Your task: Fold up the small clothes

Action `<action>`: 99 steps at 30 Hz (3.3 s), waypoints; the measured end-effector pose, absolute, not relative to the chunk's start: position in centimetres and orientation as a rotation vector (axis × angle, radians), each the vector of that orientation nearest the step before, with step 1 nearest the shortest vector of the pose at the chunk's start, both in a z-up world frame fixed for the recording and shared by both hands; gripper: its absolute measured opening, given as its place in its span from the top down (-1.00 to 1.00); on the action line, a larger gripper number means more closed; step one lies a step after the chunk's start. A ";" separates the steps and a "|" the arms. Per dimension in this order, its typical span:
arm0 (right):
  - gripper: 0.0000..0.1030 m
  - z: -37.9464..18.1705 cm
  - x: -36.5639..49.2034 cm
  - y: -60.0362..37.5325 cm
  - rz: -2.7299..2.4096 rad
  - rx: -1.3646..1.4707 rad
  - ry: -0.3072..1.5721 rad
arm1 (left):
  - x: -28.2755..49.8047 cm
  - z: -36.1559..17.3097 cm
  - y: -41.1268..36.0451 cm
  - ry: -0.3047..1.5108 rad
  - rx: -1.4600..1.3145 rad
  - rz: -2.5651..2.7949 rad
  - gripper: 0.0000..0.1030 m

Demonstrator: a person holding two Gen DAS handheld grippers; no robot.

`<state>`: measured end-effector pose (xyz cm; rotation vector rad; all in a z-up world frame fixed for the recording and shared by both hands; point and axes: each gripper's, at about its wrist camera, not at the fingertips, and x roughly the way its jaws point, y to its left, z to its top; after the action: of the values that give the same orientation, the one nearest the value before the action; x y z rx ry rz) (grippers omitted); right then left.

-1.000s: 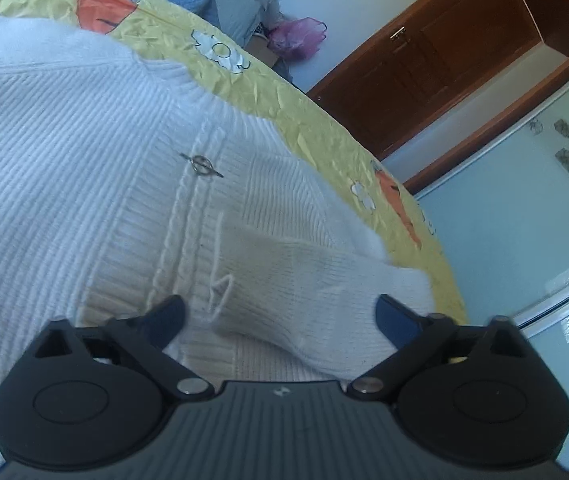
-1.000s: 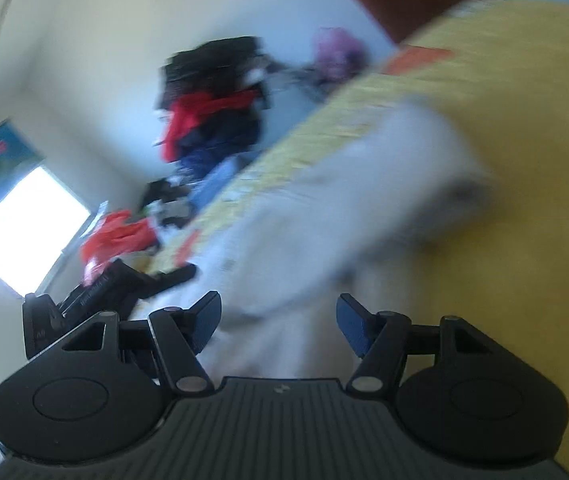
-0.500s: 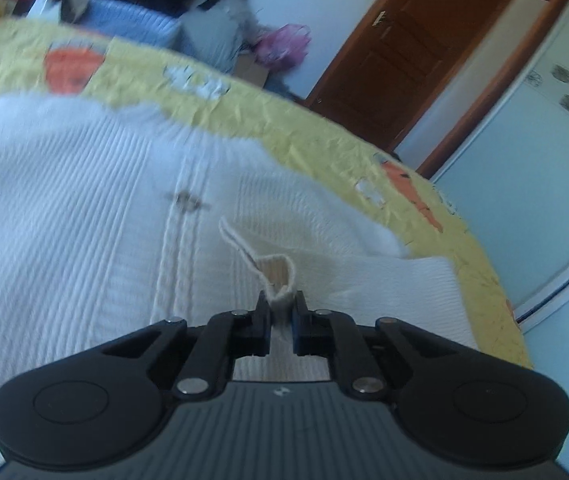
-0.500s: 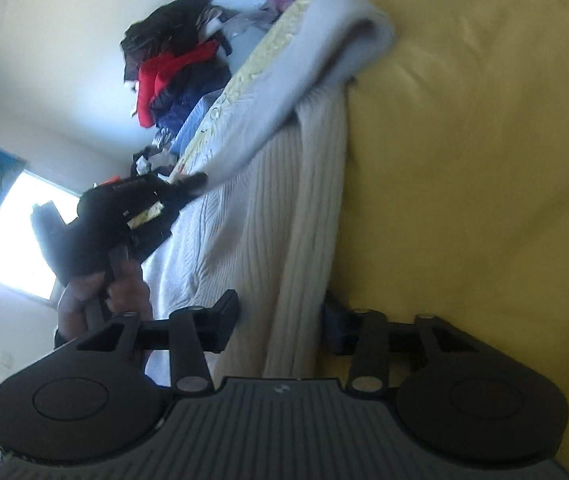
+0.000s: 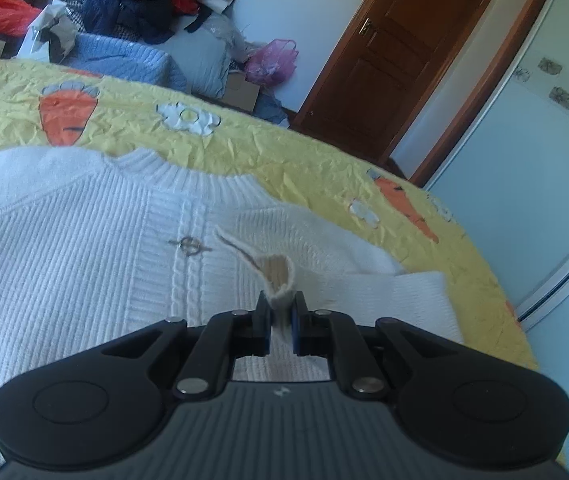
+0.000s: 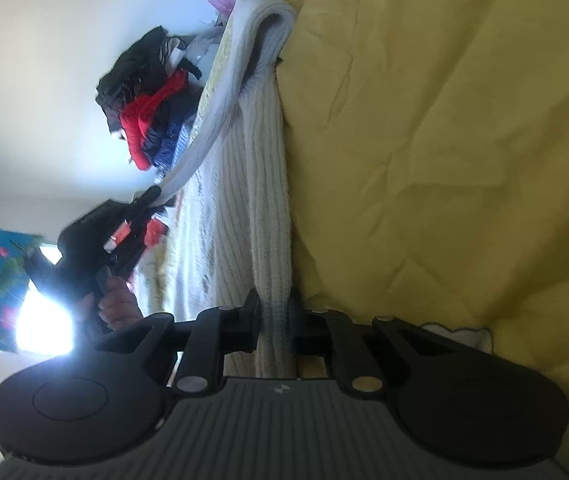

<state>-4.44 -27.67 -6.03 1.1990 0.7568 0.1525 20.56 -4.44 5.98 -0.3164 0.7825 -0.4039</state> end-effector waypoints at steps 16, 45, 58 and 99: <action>0.73 0.5 -2.7 -34.0 0.191 0.877 0.962 | 22.3 5.7 1.1 0.765 -0.199 -0.244 0.84; 0.63 1.3 20.6 -36.5 0.191 0.641 0.745 | 21.6 4.2 4.2 0.746 -0.211 -0.185 0.87; -0.30 6.0 18.6 -34.8 0.137 0.590 0.495 | 17.7 5.8 3.4 0.569 -0.184 -0.101 0.78; -0.55 -0.1 23.9 -24.9 0.114 0.137 0.603 | 5.0 1.0 39.8 0.238 -1.012 0.552 -0.26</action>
<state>23.91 -24.89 -0.14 0.1369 0.6030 0.1138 5.03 39.85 1.00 -1.0125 0.2383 0.5519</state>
